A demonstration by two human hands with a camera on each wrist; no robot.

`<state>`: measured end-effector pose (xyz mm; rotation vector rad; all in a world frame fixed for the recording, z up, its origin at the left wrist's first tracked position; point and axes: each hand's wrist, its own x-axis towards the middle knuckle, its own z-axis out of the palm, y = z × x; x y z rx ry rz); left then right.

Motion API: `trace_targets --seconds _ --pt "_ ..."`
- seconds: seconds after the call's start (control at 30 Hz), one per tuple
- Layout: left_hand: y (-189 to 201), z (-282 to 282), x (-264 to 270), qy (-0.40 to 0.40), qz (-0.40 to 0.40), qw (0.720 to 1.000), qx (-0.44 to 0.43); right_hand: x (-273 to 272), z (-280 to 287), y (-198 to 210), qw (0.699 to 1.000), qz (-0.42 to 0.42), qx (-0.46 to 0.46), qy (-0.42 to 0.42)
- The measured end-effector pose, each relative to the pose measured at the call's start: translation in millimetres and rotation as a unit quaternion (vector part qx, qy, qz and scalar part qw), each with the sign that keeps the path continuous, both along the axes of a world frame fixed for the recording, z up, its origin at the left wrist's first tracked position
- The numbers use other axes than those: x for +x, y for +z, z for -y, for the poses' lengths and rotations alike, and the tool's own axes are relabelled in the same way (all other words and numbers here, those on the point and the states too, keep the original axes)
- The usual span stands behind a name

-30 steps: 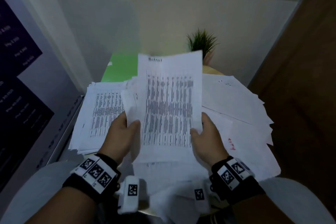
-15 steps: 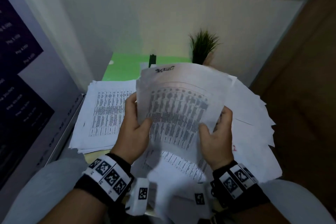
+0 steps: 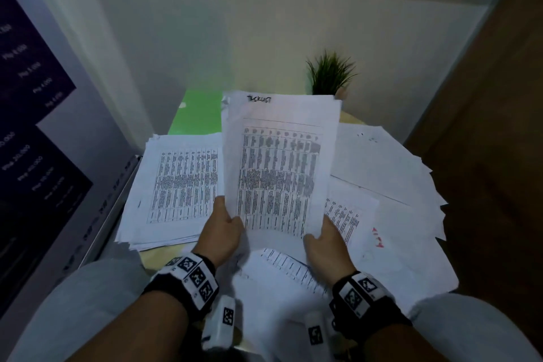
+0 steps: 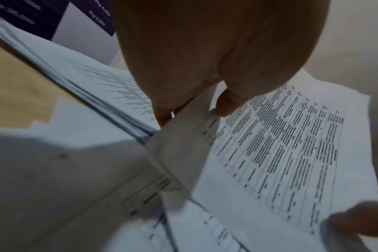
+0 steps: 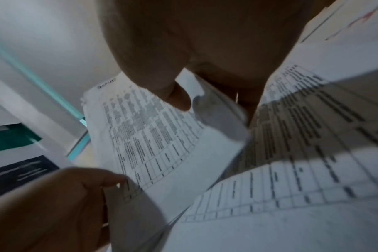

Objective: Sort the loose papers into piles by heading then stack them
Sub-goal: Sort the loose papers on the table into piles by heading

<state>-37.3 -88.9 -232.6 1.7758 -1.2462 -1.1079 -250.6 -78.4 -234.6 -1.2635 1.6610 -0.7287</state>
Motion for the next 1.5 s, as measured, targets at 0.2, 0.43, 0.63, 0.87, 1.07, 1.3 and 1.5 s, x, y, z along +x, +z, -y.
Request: trace_targets --seconds 0.2,0.43,0.63,0.87,1.07,1.3,1.5 --pt "-7 15 34 0.084 0.025 0.996 0.007 -8 -1 -3 0.995 0.042 0.091 0.001" --pt "22 31 133 0.184 0.113 0.976 -0.001 -28 5 -15 0.987 0.092 0.123 -0.052" --pt "1 36 175 0.191 0.136 0.967 0.097 -31 8 -23 0.987 0.090 0.122 -0.047" --pt "-7 47 181 0.209 0.155 0.956 0.135 -33 12 -30 0.989 0.080 0.116 -0.038" --pt "-18 54 190 0.208 0.159 0.962 0.076 -48 45 1 0.986 0.104 0.079 -0.107" --pt "38 7 88 0.023 0.208 0.976 -0.062 -110 142 14 0.977 -0.210 0.006 -0.044" --pt "48 -30 32 -0.052 0.151 0.987 -0.030 -141 180 -19 0.866 -0.482 0.052 0.120"
